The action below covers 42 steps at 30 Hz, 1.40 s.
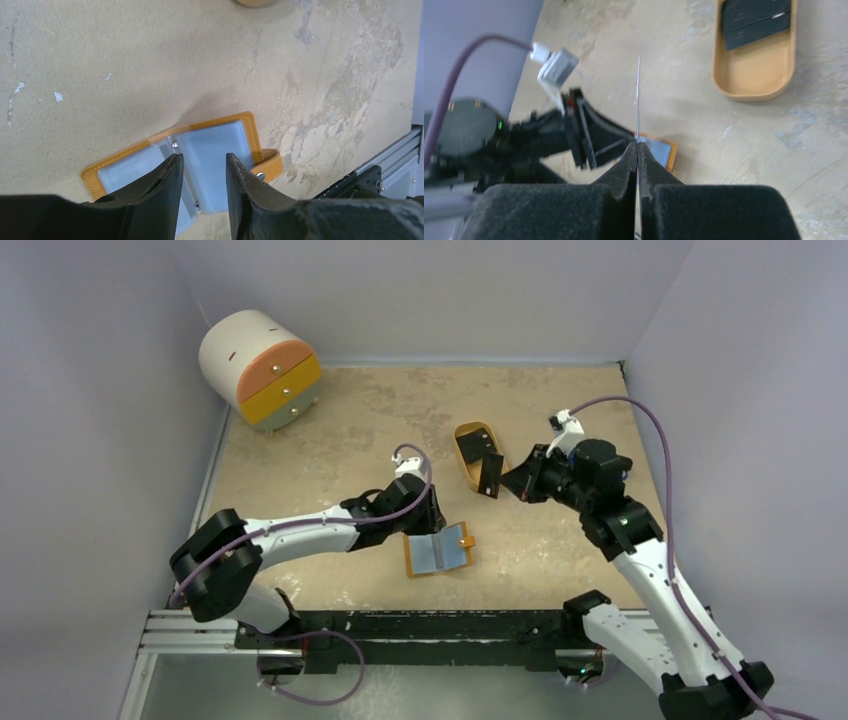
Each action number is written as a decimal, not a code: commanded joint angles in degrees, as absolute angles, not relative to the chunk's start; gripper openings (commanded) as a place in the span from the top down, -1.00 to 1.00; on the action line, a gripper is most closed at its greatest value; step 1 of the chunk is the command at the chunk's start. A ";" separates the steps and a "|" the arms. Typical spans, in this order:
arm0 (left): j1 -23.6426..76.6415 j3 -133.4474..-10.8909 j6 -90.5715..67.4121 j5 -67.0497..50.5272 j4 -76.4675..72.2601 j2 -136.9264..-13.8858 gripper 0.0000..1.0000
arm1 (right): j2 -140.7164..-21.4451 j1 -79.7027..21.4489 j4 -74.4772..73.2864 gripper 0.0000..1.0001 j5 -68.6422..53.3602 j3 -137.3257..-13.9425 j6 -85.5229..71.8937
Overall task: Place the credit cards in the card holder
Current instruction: Pick up the credit card from the storage box.
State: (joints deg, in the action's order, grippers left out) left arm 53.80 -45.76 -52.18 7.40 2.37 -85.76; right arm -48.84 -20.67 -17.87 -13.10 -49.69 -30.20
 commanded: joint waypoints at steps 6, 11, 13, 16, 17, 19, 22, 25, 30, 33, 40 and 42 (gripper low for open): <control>53.88 -49.30 -51.74 15.08 11.14 -76.25 0.23 | -43.44 -20.57 -29.47 1.00 -35.26 -53.36 -19.88; 53.88 -43.67 -53.73 18.51 11.23 -66.09 0.06 | -41.41 -20.62 -25.86 1.00 -40.45 -49.37 -21.79; 53.90 -41.13 -54.01 19.22 9.77 -60.69 -0.06 | -40.89 -20.61 -22.22 1.00 -41.91 -48.14 -23.95; 53.90 -37.32 -52.82 17.77 5.05 -52.53 -0.25 | -41.41 -20.57 -17.55 1.00 -45.59 -47.18 -26.54; 53.89 -36.10 -52.10 16.59 2.05 -50.22 -0.30 | -41.62 -20.59 -16.04 1.00 -46.75 -47.00 -27.36; 53.88 -34.08 -50.76 13.07 -3.33 -46.24 -0.36 | -41.66 -20.61 -13.04 1.00 -48.49 -46.78 -29.05; 53.90 -31.38 -49.97 5.13 -11.85 -41.82 -0.44 | -41.89 -20.57 -8.96 1.00 -52.24 -46.55 -31.62; 53.88 -30.08 -51.03 0.47 -19.29 -40.49 -0.56 | -42.22 -20.57 -5.24 1.00 -53.98 -46.25 -34.70; 53.92 -32.66 -51.07 -6.81 -24.61 -45.94 -0.60 | -42.91 -20.57 -0.34 1.00 -57.03 -45.87 -39.00; 53.88 -33.52 -51.87 -9.40 -29.21 -48.83 -0.59 | -43.46 -20.61 -1.25 1.00 -56.95 -46.33 -38.49; 53.90 -35.13 -54.29 -14.79 -36.22 -54.59 -0.41 | -43.62 -20.60 -0.81 1.00 -57.65 -45.93 -39.45; 53.88 -35.23 -54.97 -15.85 -37.47 -55.79 -0.19 | -43.70 -20.57 -0.74 1.00 -57.65 -45.73 -39.63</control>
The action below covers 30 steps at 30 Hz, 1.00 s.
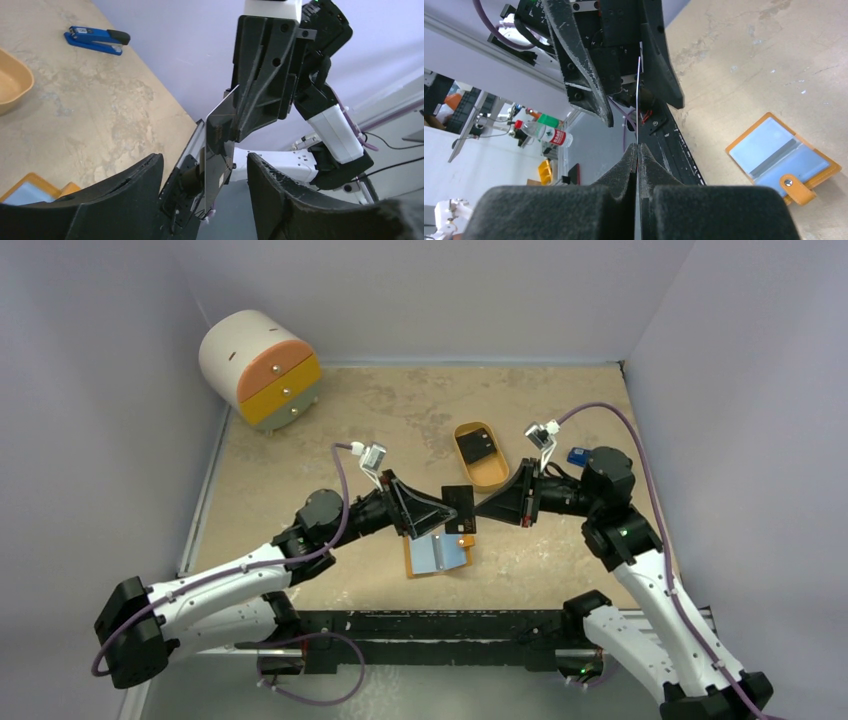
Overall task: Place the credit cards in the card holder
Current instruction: Pick up the credit card from the storage box.
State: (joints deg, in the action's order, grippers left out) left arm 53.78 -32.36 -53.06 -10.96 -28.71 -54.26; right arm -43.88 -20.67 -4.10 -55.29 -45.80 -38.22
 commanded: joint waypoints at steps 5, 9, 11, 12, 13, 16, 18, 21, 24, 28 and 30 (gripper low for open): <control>53.88 -35.15 -56.28 -17.14 -39.79 -57.75 0.43 | -43.50 -20.57 -0.26 1.00 -57.79 -44.92 -40.64; 53.93 -35.09 -56.08 -15.45 -39.33 -57.78 0.81 | -43.68 -20.58 -0.82 1.00 -56.85 -45.03 -40.28; 53.89 -34.91 -56.01 -14.41 -38.96 -57.74 1.00 | -43.75 -20.62 -0.28 0.84 -57.03 -44.39 -41.39; 53.91 -34.78 -56.06 -13.93 -38.86 -57.74 1.00 | -43.77 -20.65 1.17 0.70 -57.23 -44.20 -41.93; 53.88 -34.66 -56.12 -13.63 -38.85 -57.80 1.00 | -43.77 -20.65 1.74 0.53 -57.38 -44.02 -42.39; 53.92 -34.27 -56.62 -13.17 -39.79 -57.92 1.00 | -43.77 -20.69 2.53 0.31 -57.47 -43.82 -43.00; 53.88 -33.94 -57.11 -13.02 -40.70 -58.00 1.00 | -43.69 -20.64 2.97 0.27 -57.36 -43.65 -43.44; 53.88 -33.57 -57.76 -13.01 -42.08 -58.14 1.00 | -43.92 -20.65 3.67 0.28 -57.37 -43.42 -44.13; 53.88 -33.41 -58.50 -13.42 -43.45 -58.50 1.00 | -44.10 -20.65 4.57 0.27 -57.39 -42.83 -44.95; 53.91 -33.43 -58.83 -13.88 -43.95 -59.04 1.00 | -44.17 -20.73 5.57 0.28 -57.18 -42.30 -45.96; 53.88 -33.32 -58.97 -14.03 -44.39 -59.21 1.00 | -44.35 -20.81 6.00 0.28 -57.13 -42.26 -46.36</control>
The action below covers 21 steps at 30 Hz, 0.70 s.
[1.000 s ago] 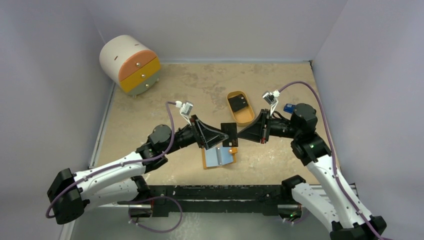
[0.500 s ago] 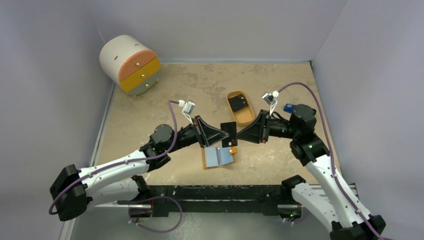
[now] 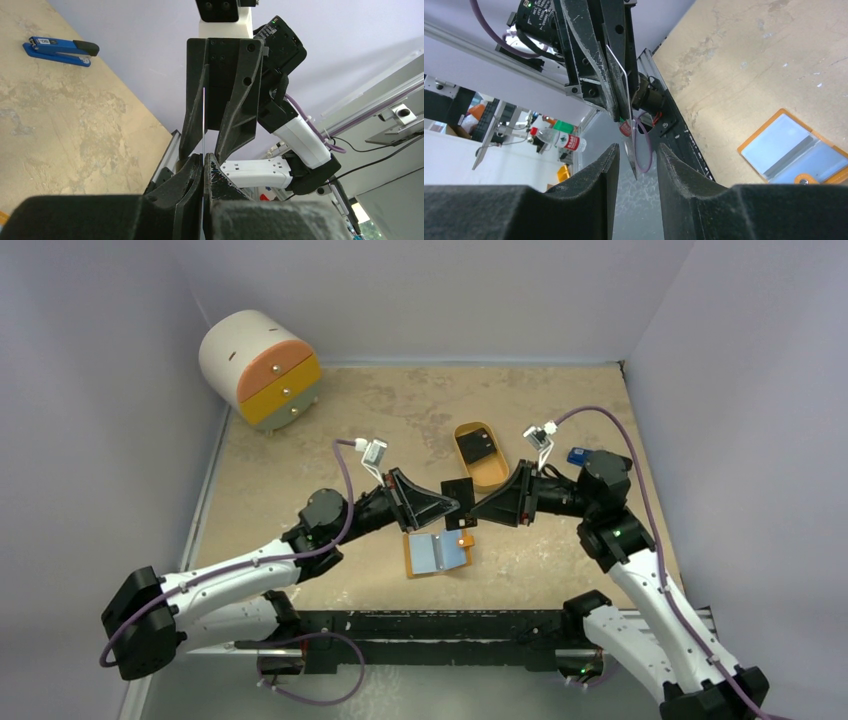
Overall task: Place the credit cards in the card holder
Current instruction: Pick up the credit card from the storage box.
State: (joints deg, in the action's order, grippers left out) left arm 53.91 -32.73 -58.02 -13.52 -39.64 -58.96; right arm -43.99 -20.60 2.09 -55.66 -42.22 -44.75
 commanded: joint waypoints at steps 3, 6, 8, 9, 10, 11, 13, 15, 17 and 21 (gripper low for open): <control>53.90 -33.38 -59.22 -14.30 -45.07 -59.75 1.00 | -44.38 -21.07 7.36 0.33 -56.53 -42.17 -47.09; 53.88 -33.18 -59.32 -14.33 -45.35 -60.15 1.00 | -44.45 -21.22 10.98 0.46 -57.07 -41.45 -49.59; 53.88 -33.18 -59.35 -14.33 -45.36 -60.30 1.00 | -44.63 -21.55 12.51 0.57 -57.34 -41.20 -50.56; 53.88 -33.14 -59.33 -14.33 -45.35 -60.41 1.00 | -44.77 -21.80 12.75 0.64 -57.39 -41.22 -50.62; 53.88 -33.20 -59.33 -14.33 -45.31 -60.51 1.00 | -44.86 -22.06 12.73 0.73 -57.25 -41.39 -50.65; 53.89 -33.14 -59.28 -14.28 -45.16 -60.55 1.00 | -44.99 -22.26 12.67 0.84 -56.99 -41.53 -50.57; 53.89 -33.18 -58.84 -13.90 -43.98 -60.35 1.00 | -44.60 -22.41 12.31 1.00 -56.12 -41.92 -50.24; 53.90 -33.61 -57.86 -12.86 -40.20 -59.52 0.68 | -43.72 -22.41 9.11 1.00 -53.88 -43.20 -47.93; 53.92 -34.65 -55.43 -8.43 -30.76 -57.47 0.02 | -43.03 -22.41 1.87 1.00 -49.74 -45.84 -42.49; 53.88 -37.86 -50.05 6.19 -5.54 -52.90 -0.39 | -44.85 -22.49 -16.28 1.00 -40.76 -49.87 -32.53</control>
